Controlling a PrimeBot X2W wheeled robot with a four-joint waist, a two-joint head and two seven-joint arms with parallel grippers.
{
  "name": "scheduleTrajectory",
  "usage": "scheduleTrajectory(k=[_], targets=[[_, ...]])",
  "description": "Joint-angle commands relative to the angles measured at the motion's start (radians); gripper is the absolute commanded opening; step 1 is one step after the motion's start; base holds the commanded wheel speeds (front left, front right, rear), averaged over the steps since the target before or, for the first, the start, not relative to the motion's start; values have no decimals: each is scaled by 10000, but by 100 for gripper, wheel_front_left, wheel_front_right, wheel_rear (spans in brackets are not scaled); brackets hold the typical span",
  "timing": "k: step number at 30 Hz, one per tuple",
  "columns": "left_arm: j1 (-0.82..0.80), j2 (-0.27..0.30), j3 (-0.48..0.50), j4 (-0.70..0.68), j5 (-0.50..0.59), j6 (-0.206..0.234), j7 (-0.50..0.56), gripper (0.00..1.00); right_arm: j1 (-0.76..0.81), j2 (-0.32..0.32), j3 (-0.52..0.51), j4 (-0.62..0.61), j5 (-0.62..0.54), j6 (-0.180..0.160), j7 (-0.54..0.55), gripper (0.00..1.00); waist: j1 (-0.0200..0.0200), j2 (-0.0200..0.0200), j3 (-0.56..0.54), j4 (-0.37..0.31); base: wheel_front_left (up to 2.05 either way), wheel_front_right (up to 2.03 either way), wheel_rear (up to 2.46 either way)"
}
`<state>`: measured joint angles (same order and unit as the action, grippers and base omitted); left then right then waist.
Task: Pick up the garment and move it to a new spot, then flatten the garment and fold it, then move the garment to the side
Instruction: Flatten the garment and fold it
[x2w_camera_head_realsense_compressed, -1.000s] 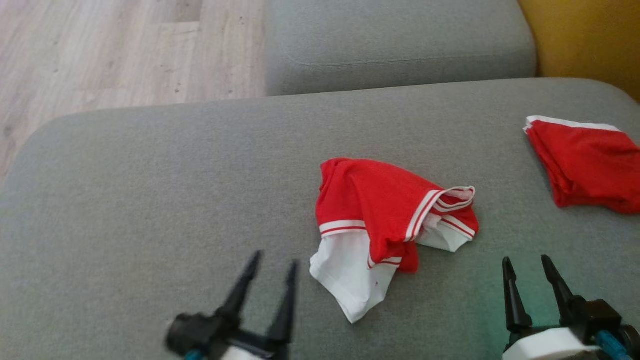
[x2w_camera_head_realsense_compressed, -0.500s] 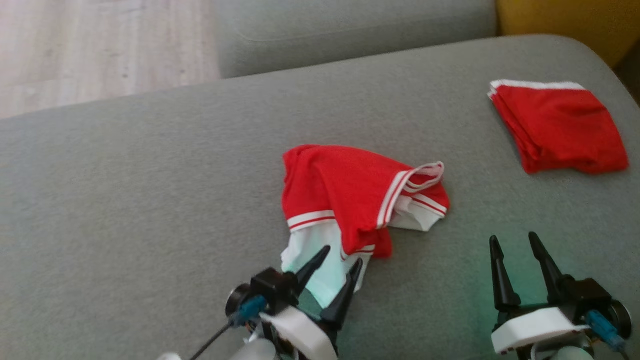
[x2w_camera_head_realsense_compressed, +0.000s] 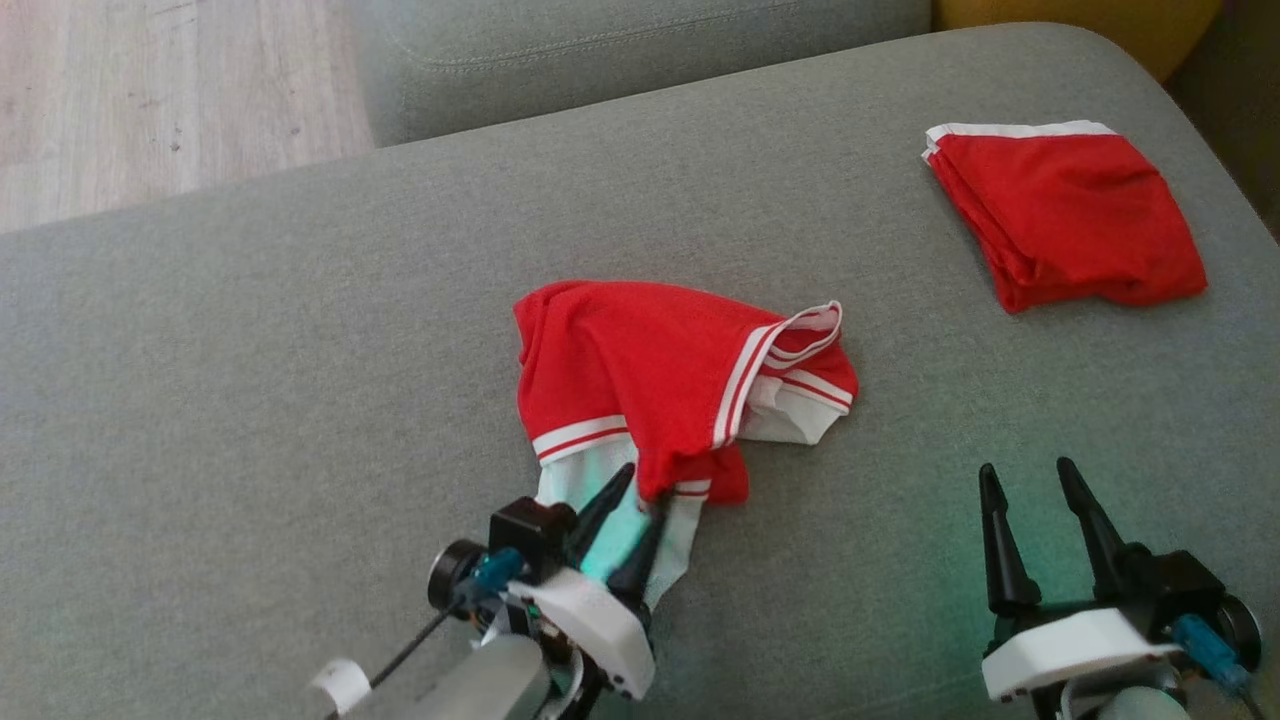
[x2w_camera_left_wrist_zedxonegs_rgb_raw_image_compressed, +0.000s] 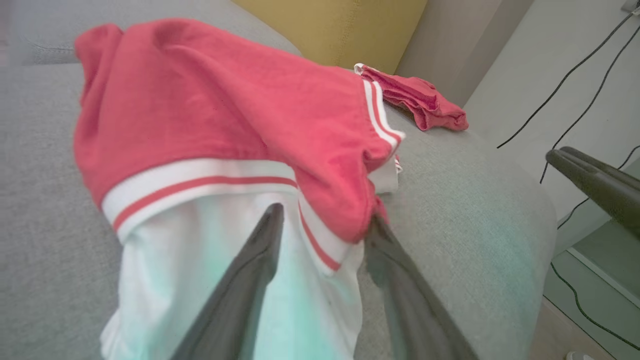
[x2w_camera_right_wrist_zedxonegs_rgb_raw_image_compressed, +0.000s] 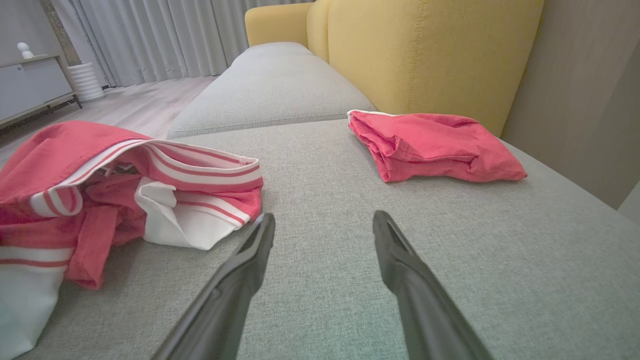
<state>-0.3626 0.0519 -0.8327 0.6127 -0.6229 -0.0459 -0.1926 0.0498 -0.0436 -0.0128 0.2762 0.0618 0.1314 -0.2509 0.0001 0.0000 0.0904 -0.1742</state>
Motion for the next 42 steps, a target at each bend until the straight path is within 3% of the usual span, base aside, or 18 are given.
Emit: scheduleTrajectory(k=[1, 2, 7, 11, 14, 18, 20, 21, 25, 31, 36, 42], targets=[[-594, -16, 210, -181, -137, 64, -169, 7, -440, -66, 205, -254, 39, -7, -109, 100, -1, 0, 2, 13, 0, 0, 0], [-668, -16, 169, -118, -226, 66, -212, 0, -441, -66, 192, -256, 33, -7, -109, 100, -1, 0, 0, 26, 0, 0, 0], [-963, -16, -24, 103, -602, -29, -399, 0, -386, -66, 123, -238, -6, -7, -109, 100, -1, 0, -78, 156, 0, 0, 0], [-994, 26, 142, -509, -988, -247, -481, 0, -245, -66, -22, -228, -11, -7, -109, 100, -1, 0, -282, 328, 0, 0, 0], [-809, 506, 159, -1985, -1458, -513, 75, 0, -93, -66, -159, -221, -12, -7, -109, 100, -1, 0, -459, 473, 0, 0, 0], [-483, 1887, 315, -5314, -2259, -585, 1588, 0, 85, -66, -347, -197, 39, -7, -109, 100, -1, 0, -670, 709, 0, 0, 0], [-316, 2627, 568, -7097, -2679, -388, 2318, 0, 137, -66, -347, -166, 91, -7, -109, 100, -1, 0, -756, 777, 0, 0, 0], [-316, 2627, 568, -7097, -2679, -388, 2318, 0, 137, -66, -347, -166, 91, -7, -109, 100, -1, 0, -756, 777, 0, 0, 0], [-82, 3727, 1000, -10223, -3691, 43, 3644, 0, 144, -66, -301, -102, 201, -7, -109, 100, -1, 0, -865, 798, 0, 0, 0], [-156, 4599, 1447, -13529, -5102, 597, 5029, 0, 80, -66, -340, -17, 292, -7, -109, 100, -1, 0, -889, 581, 0, 0, 0], [-521, 5035, 1916, -15138, -5726, 1205, 5761, 0, 83, -66, -315, -53, 361, -7, -109, 100, -1, 0, -878, 333, 0, 0, 0], [-1159, 5304, 2620, -15485, -6200, 1900, 6306, 0, -48, -66, -188, -351, 478, -7, -109, 100, -1, 0, -734, 35, 0, 0, 0]])
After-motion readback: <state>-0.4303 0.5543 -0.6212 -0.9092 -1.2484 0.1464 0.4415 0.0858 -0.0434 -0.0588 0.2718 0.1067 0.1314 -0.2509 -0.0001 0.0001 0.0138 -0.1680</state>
